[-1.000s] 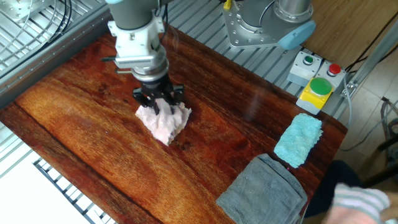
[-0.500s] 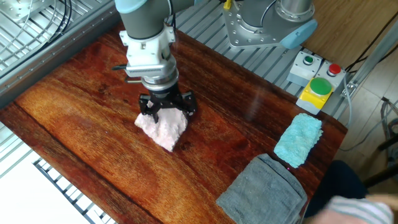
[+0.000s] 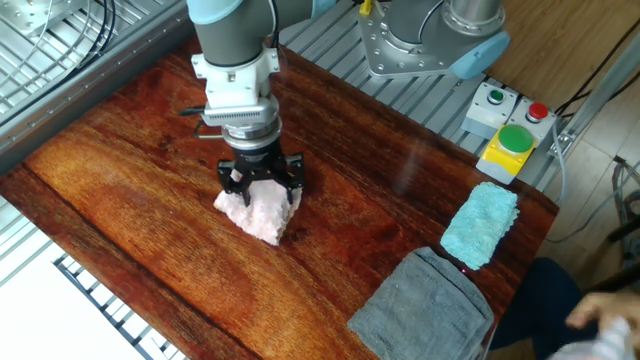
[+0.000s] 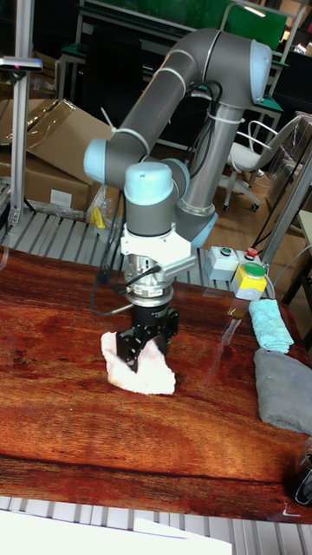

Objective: Clean the table with a cloth

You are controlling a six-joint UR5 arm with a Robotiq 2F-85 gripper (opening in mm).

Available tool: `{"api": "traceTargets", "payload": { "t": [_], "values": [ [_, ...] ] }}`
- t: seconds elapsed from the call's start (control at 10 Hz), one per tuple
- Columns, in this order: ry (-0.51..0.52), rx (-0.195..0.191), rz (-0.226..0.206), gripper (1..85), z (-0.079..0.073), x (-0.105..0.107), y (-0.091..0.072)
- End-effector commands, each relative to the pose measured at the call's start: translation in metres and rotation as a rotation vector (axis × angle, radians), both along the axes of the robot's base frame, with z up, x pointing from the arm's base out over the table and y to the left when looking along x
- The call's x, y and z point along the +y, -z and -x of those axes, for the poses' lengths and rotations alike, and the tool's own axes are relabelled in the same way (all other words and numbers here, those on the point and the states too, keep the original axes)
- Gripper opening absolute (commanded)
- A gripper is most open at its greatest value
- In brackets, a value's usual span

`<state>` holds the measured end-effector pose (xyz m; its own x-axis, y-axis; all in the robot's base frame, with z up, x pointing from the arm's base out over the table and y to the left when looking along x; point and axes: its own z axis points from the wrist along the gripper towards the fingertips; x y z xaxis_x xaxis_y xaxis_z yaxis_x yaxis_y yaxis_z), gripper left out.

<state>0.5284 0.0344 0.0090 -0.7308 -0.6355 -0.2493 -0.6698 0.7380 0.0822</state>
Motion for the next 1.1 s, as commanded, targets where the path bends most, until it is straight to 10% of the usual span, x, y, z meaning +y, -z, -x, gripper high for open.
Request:
{"api": "traceTargets", "payload": {
  "t": [0.0,0.3,1.0],
  "values": [
    [0.003,-0.032,0.015,53.3,-0.008,-0.012,0.002],
    [0.015,-0.039,0.105,1.0,-0.014,-0.044,0.001],
    [-0.169,-0.093,0.148,1.0,0.002,-0.105,-0.011]
  ]
}}
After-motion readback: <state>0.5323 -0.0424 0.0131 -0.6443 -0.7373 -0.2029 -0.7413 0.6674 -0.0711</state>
